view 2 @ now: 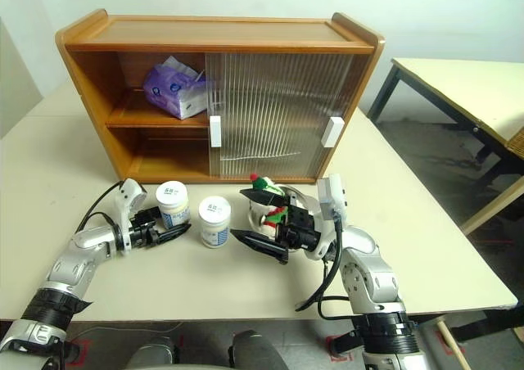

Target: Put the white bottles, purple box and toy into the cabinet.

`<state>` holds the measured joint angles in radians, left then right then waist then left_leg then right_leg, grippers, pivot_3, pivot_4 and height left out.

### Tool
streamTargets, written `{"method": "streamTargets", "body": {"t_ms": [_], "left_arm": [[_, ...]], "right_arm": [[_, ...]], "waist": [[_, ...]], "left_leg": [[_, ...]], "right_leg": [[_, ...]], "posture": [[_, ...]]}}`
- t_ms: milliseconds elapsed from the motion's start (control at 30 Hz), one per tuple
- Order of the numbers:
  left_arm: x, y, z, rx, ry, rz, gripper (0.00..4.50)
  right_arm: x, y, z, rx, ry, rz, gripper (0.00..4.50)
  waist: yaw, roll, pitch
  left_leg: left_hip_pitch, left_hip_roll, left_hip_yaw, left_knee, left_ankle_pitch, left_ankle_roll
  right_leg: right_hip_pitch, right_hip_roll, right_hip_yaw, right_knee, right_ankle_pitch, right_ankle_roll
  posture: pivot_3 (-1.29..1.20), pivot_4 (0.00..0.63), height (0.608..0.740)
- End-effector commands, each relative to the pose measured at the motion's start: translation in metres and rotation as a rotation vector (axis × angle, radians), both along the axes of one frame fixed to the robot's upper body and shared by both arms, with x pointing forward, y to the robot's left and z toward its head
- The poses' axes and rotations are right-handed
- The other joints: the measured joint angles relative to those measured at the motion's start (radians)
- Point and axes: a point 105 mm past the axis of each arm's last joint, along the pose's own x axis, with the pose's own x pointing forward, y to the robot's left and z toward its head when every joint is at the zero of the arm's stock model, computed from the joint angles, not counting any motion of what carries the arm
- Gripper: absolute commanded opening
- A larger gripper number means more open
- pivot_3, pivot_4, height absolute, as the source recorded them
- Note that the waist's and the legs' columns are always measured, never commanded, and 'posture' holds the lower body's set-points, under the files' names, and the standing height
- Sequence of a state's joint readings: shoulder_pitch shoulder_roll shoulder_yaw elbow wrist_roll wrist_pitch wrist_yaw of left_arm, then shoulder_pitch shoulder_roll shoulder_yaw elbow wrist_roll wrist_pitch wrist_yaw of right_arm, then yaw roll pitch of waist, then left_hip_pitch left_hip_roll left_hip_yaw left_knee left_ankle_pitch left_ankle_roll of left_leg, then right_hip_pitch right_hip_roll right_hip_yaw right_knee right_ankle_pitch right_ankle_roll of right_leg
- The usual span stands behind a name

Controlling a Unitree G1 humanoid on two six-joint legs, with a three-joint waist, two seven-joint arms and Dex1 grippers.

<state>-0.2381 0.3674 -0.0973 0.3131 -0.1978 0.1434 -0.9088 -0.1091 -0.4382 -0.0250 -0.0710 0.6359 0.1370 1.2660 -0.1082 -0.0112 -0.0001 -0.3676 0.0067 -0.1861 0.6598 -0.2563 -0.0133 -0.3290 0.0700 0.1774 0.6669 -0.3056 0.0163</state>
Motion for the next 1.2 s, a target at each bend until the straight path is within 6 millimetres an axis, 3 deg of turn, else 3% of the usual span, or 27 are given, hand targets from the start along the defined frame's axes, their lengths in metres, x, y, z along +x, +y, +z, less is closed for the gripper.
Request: {"method": "streamTargets", "body": {"t_ms": [33,200,433,600,700,1200], "left_arm": [[-0.002,-0.006,-0.007,-0.003,0.028,-0.009,3.17],[0.025,0.016,0.025,-0.003,-0.11,0.126,3.17],[0.061,0.016,0.041,0.023,-0.166,0.258,3.17],[0.082,0.009,0.04,0.059,-0.172,0.334,3.17],[0.09,0.009,0.037,0.084,-0.164,0.374,3.17],[0.121,0.022,0.036,0.097,-0.135,0.567,3.17]], "right_arm": [[0.001,-0.001,0.001,-0.002,-0.008,-0.002,4.5],[0.002,-0.005,0.003,-0.006,-0.013,-0.008,4.5],[0.004,-0.003,0.004,0.009,-0.015,-0.01,4.5],[0.001,0.0,0.003,0.015,-0.013,-0.014,4.5],[0.001,0.0,0.003,0.017,-0.013,-0.023,4.5],[-0.001,-0.002,0.004,0.015,-0.014,-0.047,4.5]], "waist": [[0.0,0.0,0.0],[-0.003,-0.002,0.002],[-0.001,-0.004,0.003],[-0.003,-0.005,0.003],[-0.006,-0.005,0.003],[-0.039,-0.007,0.004]], "left_leg": [[0.0,0.0,0.0,0.0,0.0,0.0],[0.0,0.0,0.0,0.0,0.0,0.0],[-0.006,0.0,0.001,0.0,0.001,0.0],[-0.006,0.0,0.001,0.0,0.0,0.001],[-0.006,0.0,0.001,0.0,0.0,0.001],[-0.006,-0.002,0.001,0.003,0.001,0.004]], "right_leg": [[0.0,0.0,0.0,0.0,0.0,0.0],[0.0,0.0,0.0,0.0,-0.001,0.001],[0.001,0.001,0.0,0.0,0.003,-0.003],[0.002,0.001,0.002,-0.001,0.0,0.003],[0.002,0.001,0.002,-0.001,0.0,0.018],[0.006,0.001,0.003,-0.002,-0.001,0.024]], "posture": [[-0.21,0.0,0.74],[-0.2,0.0,0.74],[-0.2,0.0,0.74],[-0.21,0.0,0.74],[-0.22,0.0,0.74],[-0.26,0.0,0.74]]}}
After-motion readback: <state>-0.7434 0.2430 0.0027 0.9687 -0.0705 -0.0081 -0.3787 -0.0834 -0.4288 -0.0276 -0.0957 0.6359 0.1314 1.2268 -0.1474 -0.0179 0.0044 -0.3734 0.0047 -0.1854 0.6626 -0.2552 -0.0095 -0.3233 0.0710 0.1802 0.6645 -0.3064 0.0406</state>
